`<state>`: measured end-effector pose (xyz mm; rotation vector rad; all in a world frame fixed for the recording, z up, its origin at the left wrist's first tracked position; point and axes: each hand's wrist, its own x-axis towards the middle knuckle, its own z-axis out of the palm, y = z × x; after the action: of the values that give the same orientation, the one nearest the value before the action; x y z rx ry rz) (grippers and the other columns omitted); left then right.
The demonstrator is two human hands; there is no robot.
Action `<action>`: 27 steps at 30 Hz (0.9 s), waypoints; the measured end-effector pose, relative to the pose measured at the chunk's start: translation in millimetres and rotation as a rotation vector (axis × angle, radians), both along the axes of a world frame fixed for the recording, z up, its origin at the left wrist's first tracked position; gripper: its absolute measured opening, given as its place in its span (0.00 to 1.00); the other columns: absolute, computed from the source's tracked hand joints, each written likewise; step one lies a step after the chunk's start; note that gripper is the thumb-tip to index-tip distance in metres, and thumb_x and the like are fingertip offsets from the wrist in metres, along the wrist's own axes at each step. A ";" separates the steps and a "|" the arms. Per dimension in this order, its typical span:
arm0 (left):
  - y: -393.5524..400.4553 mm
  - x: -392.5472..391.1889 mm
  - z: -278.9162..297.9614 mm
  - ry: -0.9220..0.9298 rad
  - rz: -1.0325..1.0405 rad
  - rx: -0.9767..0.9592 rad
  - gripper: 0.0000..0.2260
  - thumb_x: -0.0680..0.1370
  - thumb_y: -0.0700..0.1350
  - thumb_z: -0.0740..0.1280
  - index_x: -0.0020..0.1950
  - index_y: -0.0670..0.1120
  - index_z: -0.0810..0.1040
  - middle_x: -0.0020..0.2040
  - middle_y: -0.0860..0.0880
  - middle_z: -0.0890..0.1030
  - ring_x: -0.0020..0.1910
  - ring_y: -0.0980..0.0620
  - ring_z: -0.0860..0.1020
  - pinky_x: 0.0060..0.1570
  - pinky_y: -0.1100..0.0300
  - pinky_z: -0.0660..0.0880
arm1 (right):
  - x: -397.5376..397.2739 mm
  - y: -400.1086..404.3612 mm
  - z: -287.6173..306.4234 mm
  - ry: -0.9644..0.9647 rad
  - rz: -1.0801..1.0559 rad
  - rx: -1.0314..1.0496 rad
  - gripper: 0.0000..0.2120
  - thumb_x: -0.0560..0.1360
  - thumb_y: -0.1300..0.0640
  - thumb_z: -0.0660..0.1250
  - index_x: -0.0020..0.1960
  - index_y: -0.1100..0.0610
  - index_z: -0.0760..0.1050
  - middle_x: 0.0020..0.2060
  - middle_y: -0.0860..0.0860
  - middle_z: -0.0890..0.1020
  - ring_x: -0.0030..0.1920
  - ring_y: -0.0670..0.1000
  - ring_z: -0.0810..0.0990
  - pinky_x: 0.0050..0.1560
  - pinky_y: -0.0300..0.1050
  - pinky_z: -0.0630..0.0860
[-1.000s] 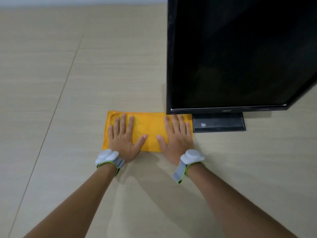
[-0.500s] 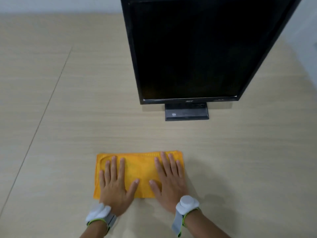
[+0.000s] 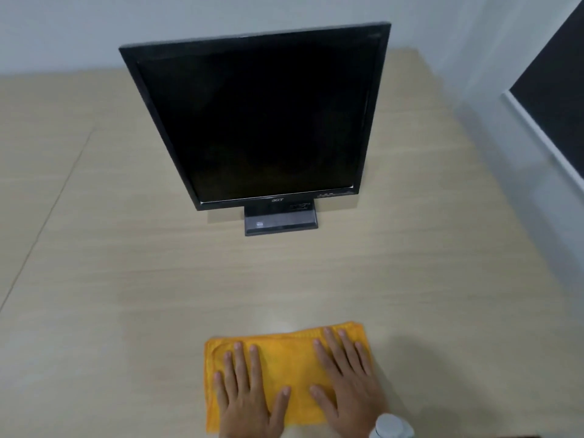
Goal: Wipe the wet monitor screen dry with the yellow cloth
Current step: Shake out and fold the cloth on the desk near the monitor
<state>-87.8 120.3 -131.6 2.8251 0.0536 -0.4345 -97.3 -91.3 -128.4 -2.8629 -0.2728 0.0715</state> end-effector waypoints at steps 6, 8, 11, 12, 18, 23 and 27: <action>-52.5 21.5 1.1 0.000 -0.072 -0.010 0.43 0.70 0.71 0.56 0.76 0.43 0.62 0.77 0.40 0.63 0.75 0.39 0.62 0.70 0.38 0.57 | 9.2 -53.7 -5.3 0.045 -0.041 -0.006 0.36 0.74 0.34 0.60 0.77 0.51 0.65 0.78 0.51 0.63 0.78 0.55 0.59 0.71 0.58 0.59; -58.2 30.4 2.7 0.005 -0.104 -0.005 0.45 0.68 0.70 0.58 0.76 0.42 0.64 0.77 0.39 0.63 0.75 0.39 0.60 0.70 0.38 0.56 | 16.1 -61.8 -4.5 0.051 -0.040 -0.008 0.36 0.75 0.34 0.59 0.78 0.51 0.63 0.79 0.51 0.62 0.78 0.56 0.60 0.72 0.58 0.58; -65.4 44.7 5.3 -0.019 -0.152 0.002 0.44 0.69 0.70 0.58 0.76 0.41 0.64 0.77 0.39 0.61 0.76 0.39 0.57 0.71 0.39 0.53 | 30.2 -71.1 -4.4 0.057 -0.048 -0.002 0.35 0.78 0.34 0.56 0.79 0.50 0.59 0.80 0.49 0.57 0.79 0.55 0.56 0.74 0.58 0.55; -67.8 50.6 6.5 -0.029 -0.153 0.003 0.44 0.70 0.69 0.58 0.76 0.41 0.64 0.77 0.40 0.60 0.76 0.40 0.56 0.71 0.39 0.53 | 36.8 -73.4 -4.8 0.063 -0.054 0.006 0.35 0.78 0.33 0.54 0.80 0.49 0.57 0.80 0.49 0.56 0.80 0.55 0.54 0.75 0.58 0.54; -78.3 97.3 13.5 -0.015 -0.132 0.032 0.43 0.72 0.72 0.46 0.79 0.48 0.42 0.80 0.45 0.41 0.78 0.43 0.38 0.75 0.43 0.38 | 89.3 -84.7 -11.6 0.086 -0.036 -0.010 0.36 0.79 0.32 0.51 0.81 0.50 0.52 0.81 0.49 0.50 0.81 0.55 0.47 0.77 0.58 0.50; -85.1 144.9 19.6 -0.016 -0.098 0.068 0.42 0.74 0.72 0.45 0.79 0.50 0.36 0.78 0.46 0.33 0.77 0.44 0.34 0.74 0.45 0.33 | 140.9 -89.8 -18.0 0.098 -0.038 -0.032 0.37 0.79 0.31 0.49 0.81 0.49 0.49 0.81 0.49 0.47 0.81 0.53 0.43 0.78 0.57 0.46; -86.7 176.8 17.2 -0.020 -0.074 0.055 0.42 0.76 0.70 0.49 0.79 0.49 0.36 0.79 0.45 0.33 0.77 0.44 0.34 0.75 0.44 0.35 | 178.0 -90.4 -21.3 0.100 -0.045 -0.027 0.37 0.79 0.31 0.48 0.81 0.47 0.45 0.81 0.48 0.44 0.81 0.53 0.40 0.79 0.57 0.43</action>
<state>89.0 33.6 -114.4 2.8926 -0.0444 -0.4273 80.6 -181.7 -149.8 -2.8798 -0.1895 0.2101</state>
